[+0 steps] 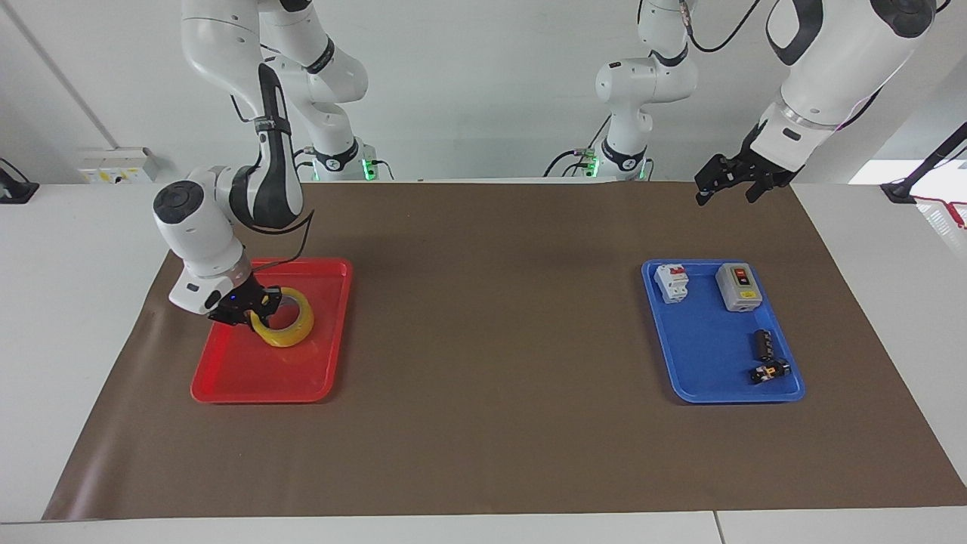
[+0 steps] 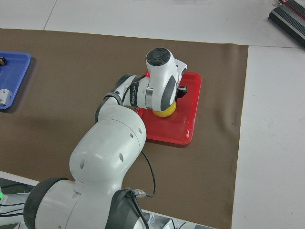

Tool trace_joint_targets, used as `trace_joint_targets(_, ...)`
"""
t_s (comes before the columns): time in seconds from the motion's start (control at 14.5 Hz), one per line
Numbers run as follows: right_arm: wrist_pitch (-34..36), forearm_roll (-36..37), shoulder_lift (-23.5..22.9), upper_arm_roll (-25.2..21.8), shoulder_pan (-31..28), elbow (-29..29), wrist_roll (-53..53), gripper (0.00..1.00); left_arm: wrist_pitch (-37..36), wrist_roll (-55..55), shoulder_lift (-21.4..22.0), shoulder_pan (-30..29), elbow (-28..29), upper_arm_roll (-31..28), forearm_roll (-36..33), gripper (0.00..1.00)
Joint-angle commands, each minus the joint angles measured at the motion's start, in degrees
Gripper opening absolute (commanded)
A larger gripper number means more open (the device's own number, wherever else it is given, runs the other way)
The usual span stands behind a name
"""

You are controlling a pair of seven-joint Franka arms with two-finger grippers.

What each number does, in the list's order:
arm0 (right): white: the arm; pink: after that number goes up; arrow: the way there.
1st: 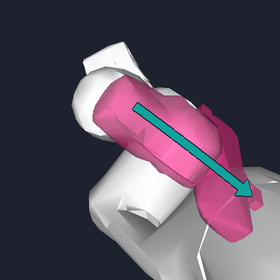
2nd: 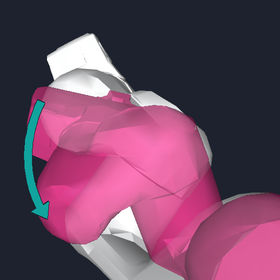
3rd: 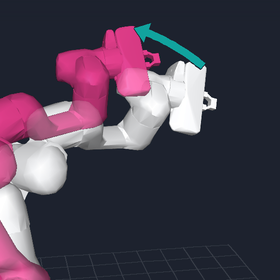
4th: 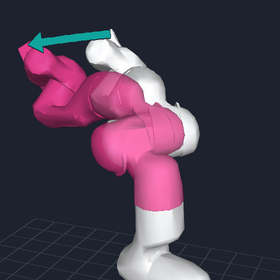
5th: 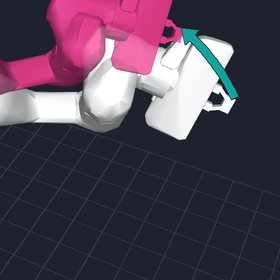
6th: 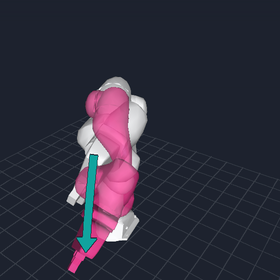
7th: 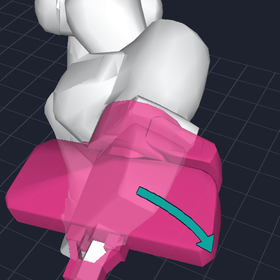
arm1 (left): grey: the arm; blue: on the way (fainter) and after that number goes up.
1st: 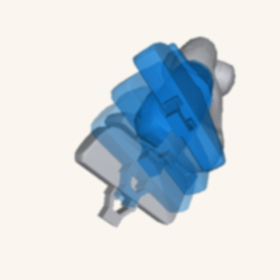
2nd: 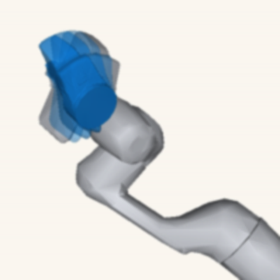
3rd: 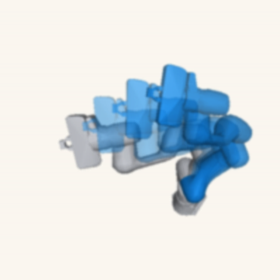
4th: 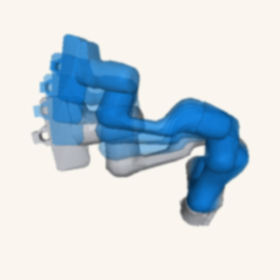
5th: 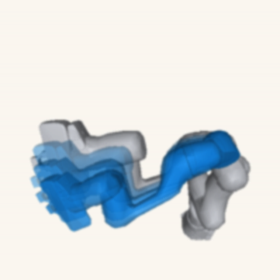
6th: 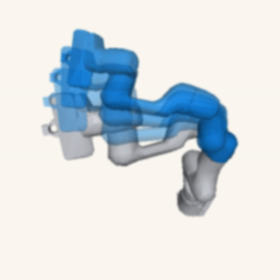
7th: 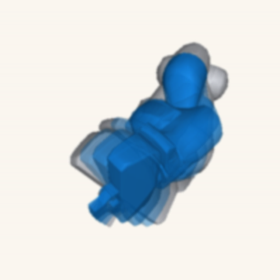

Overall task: Place and move tape with both arms
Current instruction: 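Lower the tape into the red tray and open the right gripper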

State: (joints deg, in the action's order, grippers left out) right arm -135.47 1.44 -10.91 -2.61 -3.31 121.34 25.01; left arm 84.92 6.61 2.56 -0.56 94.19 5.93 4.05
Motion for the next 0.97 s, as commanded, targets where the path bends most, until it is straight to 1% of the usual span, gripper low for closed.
trace_joint_targets(0.0, -4.6, -0.4, 0.9, 0.8, -1.1, 2.3, 1.4, 0.0, 0.2, 0.0, 1.8, -0.7, 1.8, 0.1, 1.0, 1.0)
trace_joint_targets(0.14, -6.5, -0.4, 0.5, 0.8, -1.1, 2.6, 1.4, 0.0, 0.2, 0.0, 1.8, -0.7, 1.8, 0.1, 1.0, 1.0)
trace_joint_targets(0.35, -6.3, -0.4, 0.5, 0.7, -1.2, 3.5, 1.4, 0.0, 0.2, 0.0, 1.8, -0.7, 1.9, 0.1, 1.0, 1.0)
trace_joint_targets(0.41, -6.0, -0.4, 0.5, 0.7, -1.3, 3.5, 1.4, 0.11, 0.2, 0.0, 1.8, -0.7, 1.8, 0.1, 1.0, 1.0)
trace_joint_targets(0.48, -5.6, -0.3, 0.5, 0.6, -1.4, 3.5, 1.5, 0.14, 0.2, 0.0, 1.8, -0.7, 1.8, 0.1, 1.0, 1.0)
trace_joint_targets(0.55, -5.4, -0.3, 0.6, 0.6, -2.0, 3.5, 1.6, 0.2, 0.2, 0.0, 1.8, -0.7, 1.8, 0.1, 1.0, 1.0)
trace_joint_targets(0.62, -5.4, -0.1, 0.6, 0.6, -2.3, 3.5, 1.8, 0.22, 0.2, 0.0, 1.8, -0.7, 1.8, 0.1, 1.0, 1.0)
trace_joint_targets(0.83, -5.5, -0.1, 0.6, 0.6, -2.5, 3.5, 3.3, 0.24, 0.2, 0.0, 1.8, -0.7, 1.8, 0.1, 1.0, 1.0)
trace_joint_targets(0.9, -5.5, -0.1, 0.5, 0.6, -2.8, 3.5, 3.2, 0.32, 0.2, 0.0, 1.8, -0.7, 1.8, 0.1, 1.0, 1.0)
